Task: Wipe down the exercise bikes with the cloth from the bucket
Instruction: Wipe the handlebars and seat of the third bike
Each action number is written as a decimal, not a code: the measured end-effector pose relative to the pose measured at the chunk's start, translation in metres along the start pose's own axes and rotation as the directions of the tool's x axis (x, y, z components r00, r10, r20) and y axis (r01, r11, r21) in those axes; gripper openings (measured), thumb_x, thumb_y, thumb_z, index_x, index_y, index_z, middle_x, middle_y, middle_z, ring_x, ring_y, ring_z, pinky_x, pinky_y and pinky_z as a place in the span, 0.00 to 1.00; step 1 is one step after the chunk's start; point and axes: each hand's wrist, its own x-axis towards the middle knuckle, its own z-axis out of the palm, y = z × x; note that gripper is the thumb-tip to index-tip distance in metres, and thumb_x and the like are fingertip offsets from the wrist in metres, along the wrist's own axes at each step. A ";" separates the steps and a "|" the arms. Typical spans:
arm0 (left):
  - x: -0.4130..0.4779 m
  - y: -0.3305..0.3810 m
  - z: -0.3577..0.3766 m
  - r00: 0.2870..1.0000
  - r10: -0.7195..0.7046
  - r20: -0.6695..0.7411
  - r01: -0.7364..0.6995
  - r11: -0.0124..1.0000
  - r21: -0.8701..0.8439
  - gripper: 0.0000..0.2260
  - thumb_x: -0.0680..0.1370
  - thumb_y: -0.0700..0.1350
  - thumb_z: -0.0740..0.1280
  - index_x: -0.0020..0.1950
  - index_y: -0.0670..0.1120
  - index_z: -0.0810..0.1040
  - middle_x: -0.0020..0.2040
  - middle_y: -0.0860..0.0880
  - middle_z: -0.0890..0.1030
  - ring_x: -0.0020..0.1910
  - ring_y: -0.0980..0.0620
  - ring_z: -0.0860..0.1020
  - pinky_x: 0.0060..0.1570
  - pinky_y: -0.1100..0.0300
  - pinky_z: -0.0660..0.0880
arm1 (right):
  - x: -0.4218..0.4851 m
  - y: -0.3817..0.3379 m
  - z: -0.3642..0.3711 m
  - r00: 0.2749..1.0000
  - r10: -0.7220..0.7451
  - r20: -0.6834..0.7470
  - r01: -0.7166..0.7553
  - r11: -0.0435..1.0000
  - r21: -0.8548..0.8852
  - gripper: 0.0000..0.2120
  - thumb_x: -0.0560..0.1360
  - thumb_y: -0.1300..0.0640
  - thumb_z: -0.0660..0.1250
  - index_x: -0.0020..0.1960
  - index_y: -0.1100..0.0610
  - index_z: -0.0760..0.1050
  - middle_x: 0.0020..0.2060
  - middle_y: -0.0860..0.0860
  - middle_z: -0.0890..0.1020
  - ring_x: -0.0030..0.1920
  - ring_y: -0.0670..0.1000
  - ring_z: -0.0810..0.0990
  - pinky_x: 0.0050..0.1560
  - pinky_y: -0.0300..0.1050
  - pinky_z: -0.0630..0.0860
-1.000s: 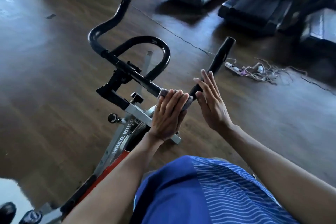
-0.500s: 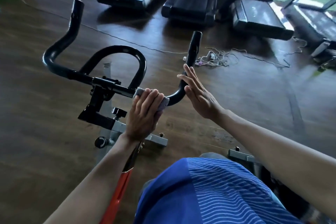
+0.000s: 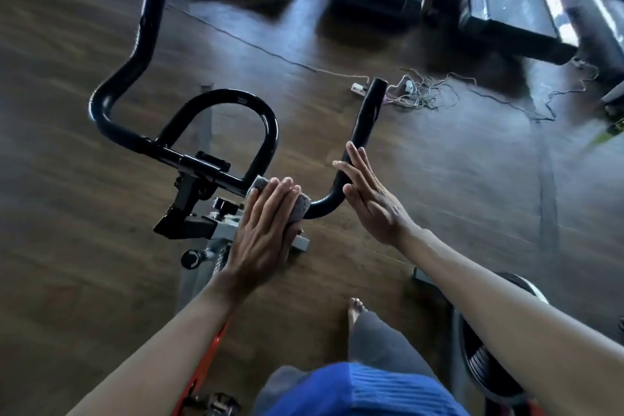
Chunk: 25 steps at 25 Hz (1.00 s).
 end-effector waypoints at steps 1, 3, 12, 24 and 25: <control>0.000 0.002 -0.006 0.998 -0.012 0.057 0.012 1.000 0.003 0.22 0.84 0.47 0.56 0.76 0.39 0.64 0.76 0.40 0.66 0.77 0.43 0.61 0.77 0.43 0.55 | 0.000 -0.002 -0.001 1.000 0.011 0.025 -0.011 1.000 0.016 0.22 0.85 0.49 0.52 0.78 0.51 0.60 0.80 0.43 0.44 0.79 0.42 0.39 0.79 0.44 0.48; 0.005 0.002 -0.015 0.988 -0.025 0.152 0.021 0.999 0.026 0.22 0.83 0.46 0.59 0.76 0.40 0.65 0.76 0.42 0.66 0.78 0.45 0.60 0.77 0.44 0.55 | 0.002 -0.006 -0.005 0.997 0.041 0.071 -0.045 0.997 0.063 0.23 0.84 0.47 0.51 0.79 0.48 0.59 0.79 0.39 0.42 0.79 0.41 0.38 0.78 0.42 0.47; 0.037 0.012 -0.040 0.879 0.144 0.455 -0.177 0.984 0.030 0.25 0.83 0.47 0.62 0.78 0.39 0.62 0.79 0.43 0.61 0.79 0.47 0.59 0.76 0.46 0.60 | 0.000 -0.013 -0.004 0.996 0.030 0.080 -0.051 0.962 0.267 0.24 0.85 0.54 0.55 0.80 0.54 0.58 0.80 0.45 0.45 0.79 0.43 0.38 0.76 0.32 0.44; 0.064 0.032 -0.010 0.836 0.245 0.491 -0.239 0.968 -0.076 0.29 0.79 0.38 0.66 0.79 0.40 0.59 0.80 0.41 0.57 0.79 0.46 0.56 0.74 0.47 0.64 | 0.050 -0.039 -0.068 0.740 0.537 -0.406 -0.240 0.774 0.586 0.22 0.80 0.65 0.61 0.73 0.54 0.70 0.71 0.50 0.73 0.64 0.46 0.76 0.63 0.36 0.74; 0.065 0.037 -0.006 0.845 0.204 0.495 -0.193 0.978 -0.074 0.29 0.79 0.39 0.66 0.79 0.39 0.59 0.80 0.41 0.57 0.79 0.45 0.56 0.73 0.47 0.65 | 0.060 -0.040 -0.074 0.750 0.534 -0.390 -0.255 0.778 0.575 0.23 0.80 0.65 0.62 0.73 0.54 0.69 0.71 0.50 0.73 0.62 0.46 0.77 0.62 0.32 0.73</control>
